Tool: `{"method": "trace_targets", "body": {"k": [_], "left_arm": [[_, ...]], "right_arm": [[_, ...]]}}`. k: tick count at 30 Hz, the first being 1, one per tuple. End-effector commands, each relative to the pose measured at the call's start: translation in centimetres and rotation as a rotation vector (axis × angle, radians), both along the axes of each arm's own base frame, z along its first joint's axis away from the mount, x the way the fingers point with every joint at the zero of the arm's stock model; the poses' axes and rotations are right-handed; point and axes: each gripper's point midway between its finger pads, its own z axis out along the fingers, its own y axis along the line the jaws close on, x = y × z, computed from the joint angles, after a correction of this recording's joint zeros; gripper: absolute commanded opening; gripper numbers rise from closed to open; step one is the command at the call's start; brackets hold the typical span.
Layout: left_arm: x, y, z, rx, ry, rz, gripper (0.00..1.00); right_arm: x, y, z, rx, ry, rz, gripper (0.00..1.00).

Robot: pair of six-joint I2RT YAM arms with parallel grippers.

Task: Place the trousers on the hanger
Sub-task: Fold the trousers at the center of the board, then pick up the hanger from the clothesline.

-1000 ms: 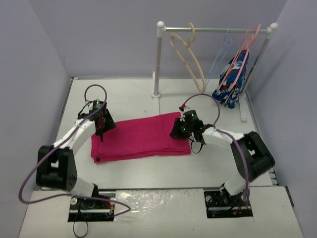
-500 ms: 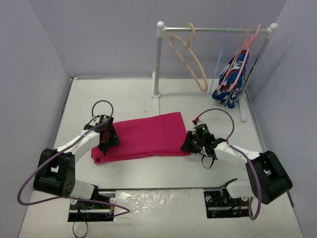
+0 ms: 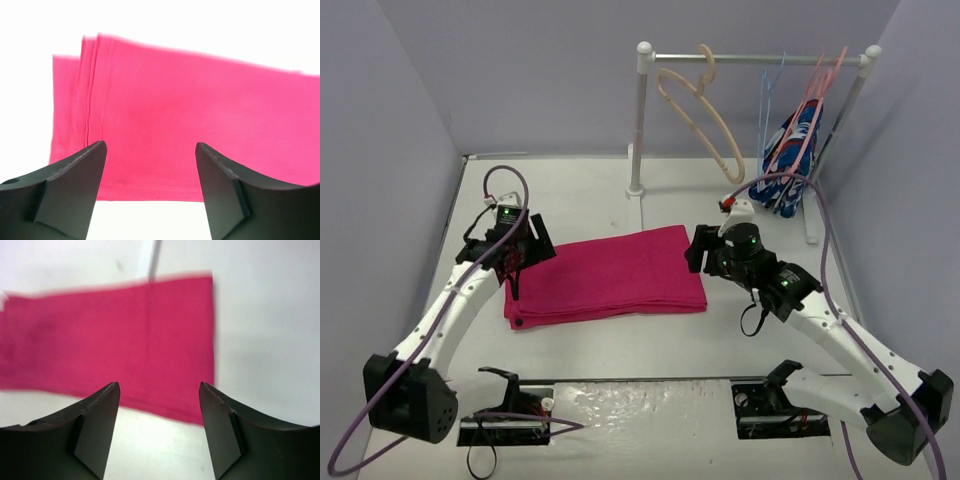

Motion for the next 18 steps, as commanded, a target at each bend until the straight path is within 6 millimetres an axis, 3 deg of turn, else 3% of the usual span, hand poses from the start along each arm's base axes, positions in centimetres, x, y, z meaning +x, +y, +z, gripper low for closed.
{"method": "trace_targets", "body": {"k": [1, 5, 8, 10, 13, 18], "left_arm": [[0.9, 1.2, 8.8, 0.115, -0.195, -0.102, 0.78], [0.7, 2.3, 12.1, 0.192, -0.277, -0.131, 0.95], [0.4, 2.9, 12.7, 0.228, -0.301, -0.139, 0.97], [0.1, 3.1, 12.3, 0.237, -0.303, -0.146, 0.97], [-0.4, 3.4, 11.1, 0.247, -0.3, -0.145, 0.97], [-0.8, 3.6, 8.4, 0.255, -0.264, -0.144, 0.97]], "right_arm": [[2.5, -1.9, 10.3, -0.091, -0.252, -0.031, 0.7], [5.6, -2.6, 15.9, -0.18, -0.368, -0.027, 0.81], [9.0, -2.9, 22.0, -0.16, -0.468, 0.009, 0.82], [11.3, -3.0, 22.6, -0.217, -0.482, 0.012, 0.81], [14.1, -2.8, 26.1, -0.237, -0.555, 0.028, 0.79], [19.0, -3.4, 28.0, -0.258, -0.605, 0.072, 0.75]]}}
